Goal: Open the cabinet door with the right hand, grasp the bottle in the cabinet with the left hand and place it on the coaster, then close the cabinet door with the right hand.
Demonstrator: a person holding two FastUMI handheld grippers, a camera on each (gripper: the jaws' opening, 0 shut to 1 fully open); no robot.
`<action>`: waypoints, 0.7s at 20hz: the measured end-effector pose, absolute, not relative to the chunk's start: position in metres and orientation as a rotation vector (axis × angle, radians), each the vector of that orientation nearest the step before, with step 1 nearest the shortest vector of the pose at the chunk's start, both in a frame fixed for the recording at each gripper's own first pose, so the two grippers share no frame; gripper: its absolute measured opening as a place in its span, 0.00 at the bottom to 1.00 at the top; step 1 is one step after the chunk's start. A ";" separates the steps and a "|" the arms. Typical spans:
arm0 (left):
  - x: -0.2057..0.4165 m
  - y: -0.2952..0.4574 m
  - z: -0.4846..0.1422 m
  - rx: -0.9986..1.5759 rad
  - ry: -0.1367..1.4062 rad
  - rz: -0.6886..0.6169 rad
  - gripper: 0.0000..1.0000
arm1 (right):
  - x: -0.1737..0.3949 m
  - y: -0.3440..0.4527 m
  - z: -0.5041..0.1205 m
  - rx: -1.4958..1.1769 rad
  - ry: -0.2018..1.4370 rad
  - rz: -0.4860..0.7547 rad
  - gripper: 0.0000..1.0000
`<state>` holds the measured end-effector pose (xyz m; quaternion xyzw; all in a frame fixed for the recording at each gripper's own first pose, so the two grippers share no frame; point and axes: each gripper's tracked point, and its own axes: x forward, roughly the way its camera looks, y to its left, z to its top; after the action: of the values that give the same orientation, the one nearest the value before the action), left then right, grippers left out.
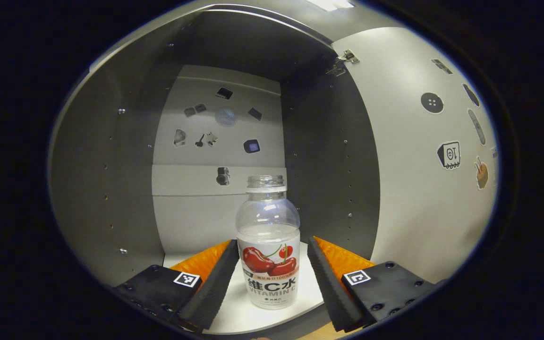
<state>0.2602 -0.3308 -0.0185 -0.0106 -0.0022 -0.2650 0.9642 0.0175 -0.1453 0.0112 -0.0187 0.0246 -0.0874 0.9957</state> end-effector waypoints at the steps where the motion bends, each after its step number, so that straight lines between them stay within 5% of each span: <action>1: 0.265 -0.332 -0.018 -0.024 -0.007 -0.535 0.95 | 0.019 -0.145 0.011 -0.039 0.056 -0.174 0.93; 8: 0.280 -0.339 -0.032 -0.010 0.027 -0.520 0.95 | 0.023 -0.150 0.006 -0.025 0.079 -0.152 0.93; 14: 0.274 -0.334 -0.029 0.023 0.006 -0.491 0.83 | 0.012 -0.162 0.005 0.000 0.081 -0.147 0.93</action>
<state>0.2740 -0.3343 -0.0294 0.0116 0.0030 -0.2432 0.9699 0.0122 -0.1622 0.0052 0.0002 0.0403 -0.0732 0.9965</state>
